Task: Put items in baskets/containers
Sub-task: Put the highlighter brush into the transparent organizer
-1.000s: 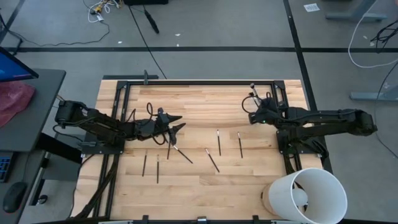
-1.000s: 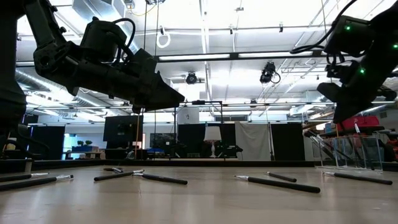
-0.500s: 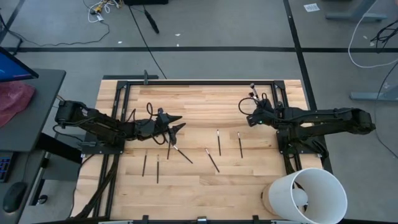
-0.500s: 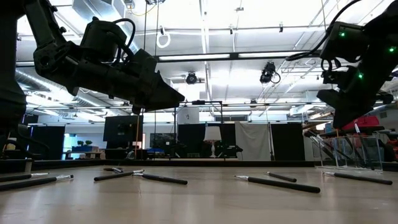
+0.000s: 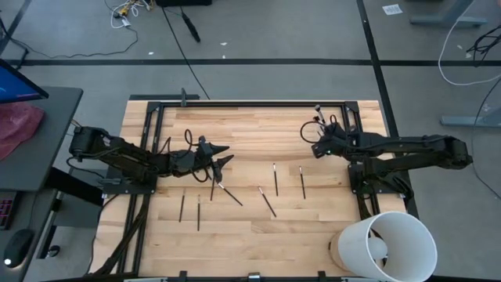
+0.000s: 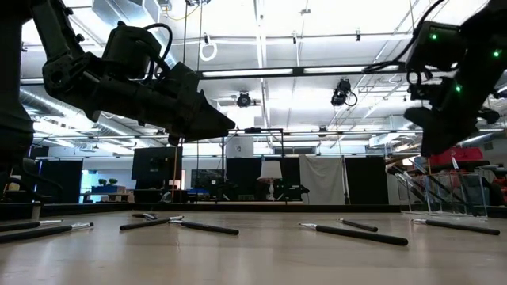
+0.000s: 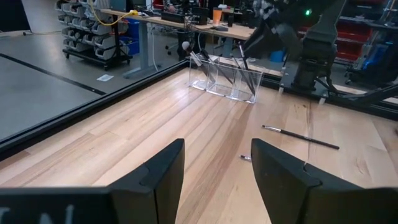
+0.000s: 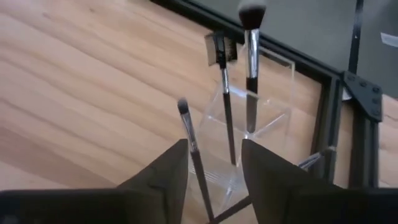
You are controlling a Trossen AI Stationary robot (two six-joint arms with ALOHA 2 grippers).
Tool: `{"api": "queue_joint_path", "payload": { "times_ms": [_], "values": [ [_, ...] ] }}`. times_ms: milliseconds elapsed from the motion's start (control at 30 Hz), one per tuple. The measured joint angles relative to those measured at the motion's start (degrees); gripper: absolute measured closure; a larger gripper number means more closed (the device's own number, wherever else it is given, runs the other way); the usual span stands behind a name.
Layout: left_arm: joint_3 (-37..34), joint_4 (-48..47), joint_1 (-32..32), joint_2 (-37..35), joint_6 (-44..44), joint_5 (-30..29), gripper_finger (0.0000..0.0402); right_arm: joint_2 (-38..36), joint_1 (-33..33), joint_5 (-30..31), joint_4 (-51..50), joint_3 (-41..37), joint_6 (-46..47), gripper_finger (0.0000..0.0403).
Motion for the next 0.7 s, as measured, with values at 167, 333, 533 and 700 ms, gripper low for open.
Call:
{"api": "queue_joint_path", "payload": {
  "times_ms": [167,333,533,700],
  "values": [
    [0.0,-0.1,0.0,0.0,0.0,0.0,0.0213,0.0,1.0,-1.4,1.3,5.4,-3.3,0.0255],
    [0.0,-0.1,0.0,0.0,-0.1,0.0,0.0213,0.0,4.2,-8.6,12.4,8.0,-12.2,0.0271],
    [0.0,-0.2,0.0,0.0,-1.6,0.0,0.0213,1.3,7.7,-25.8,38.9,4.4,-23.8,0.0286],
    [0.0,-2.1,0.0,0.0,-4.6,0.0,0.0214,7.4,9.0,-34.5,66.7,-3.7,-29.0,0.0295]
  ]
}}
